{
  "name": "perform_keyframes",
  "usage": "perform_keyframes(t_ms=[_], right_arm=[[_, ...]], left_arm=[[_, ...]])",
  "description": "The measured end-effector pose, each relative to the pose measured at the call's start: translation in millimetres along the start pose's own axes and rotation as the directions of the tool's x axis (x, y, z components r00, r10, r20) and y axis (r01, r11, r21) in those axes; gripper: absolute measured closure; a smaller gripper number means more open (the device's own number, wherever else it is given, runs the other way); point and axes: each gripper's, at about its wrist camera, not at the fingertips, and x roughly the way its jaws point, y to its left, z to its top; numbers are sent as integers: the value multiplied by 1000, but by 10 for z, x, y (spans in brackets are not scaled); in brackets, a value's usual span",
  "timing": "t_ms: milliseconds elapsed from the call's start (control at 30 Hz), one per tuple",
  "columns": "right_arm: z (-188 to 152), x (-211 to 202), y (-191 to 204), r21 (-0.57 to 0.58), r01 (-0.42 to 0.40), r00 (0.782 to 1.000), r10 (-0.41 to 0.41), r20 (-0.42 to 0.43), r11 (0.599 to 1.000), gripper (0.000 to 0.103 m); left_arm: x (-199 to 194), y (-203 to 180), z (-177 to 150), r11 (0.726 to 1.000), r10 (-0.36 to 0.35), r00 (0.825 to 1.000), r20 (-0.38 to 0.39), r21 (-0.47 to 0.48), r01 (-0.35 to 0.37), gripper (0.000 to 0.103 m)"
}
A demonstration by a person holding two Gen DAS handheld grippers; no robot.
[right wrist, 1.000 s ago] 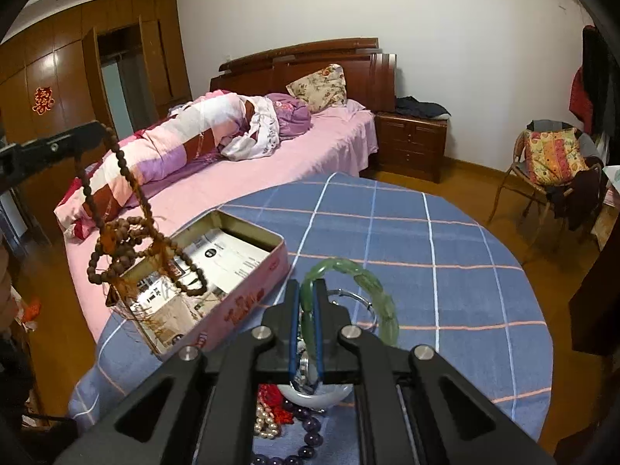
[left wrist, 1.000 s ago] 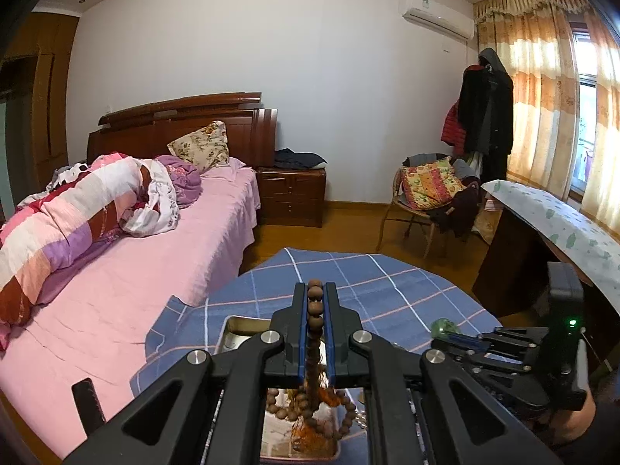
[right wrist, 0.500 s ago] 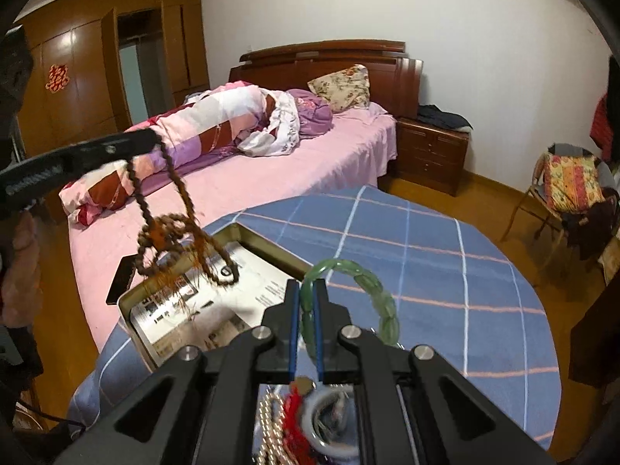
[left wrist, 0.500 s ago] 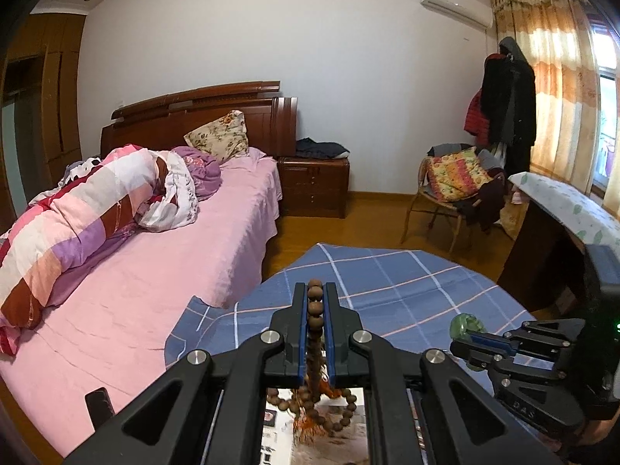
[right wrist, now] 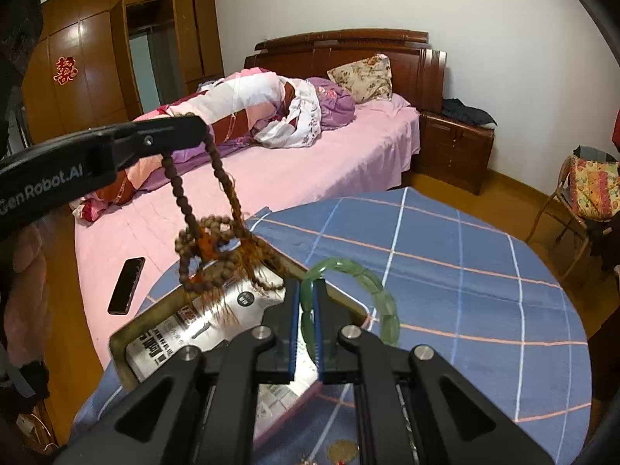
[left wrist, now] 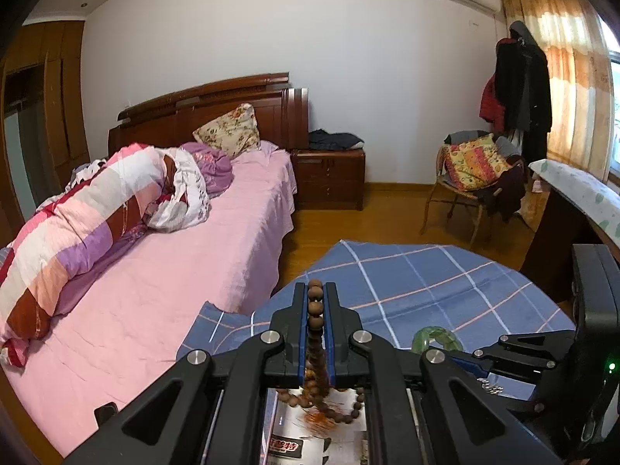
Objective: Organize jewelry
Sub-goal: 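Lower the beads and green bangle into the tin and open both tools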
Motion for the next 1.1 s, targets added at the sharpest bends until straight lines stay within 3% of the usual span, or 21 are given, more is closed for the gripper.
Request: perform_keyframes(t_ms=[467,1100], right_arm=[[-107,355,116,-47,14,997,-18,-80,999,94],[-182,553,241,-86,34,992,-45,-119,996,93]], left_arm=[[491,94,-416,999,7,990,-138,-39,-13,96],[606,176,-533,998,14,982,-187,-59,-25,96]])
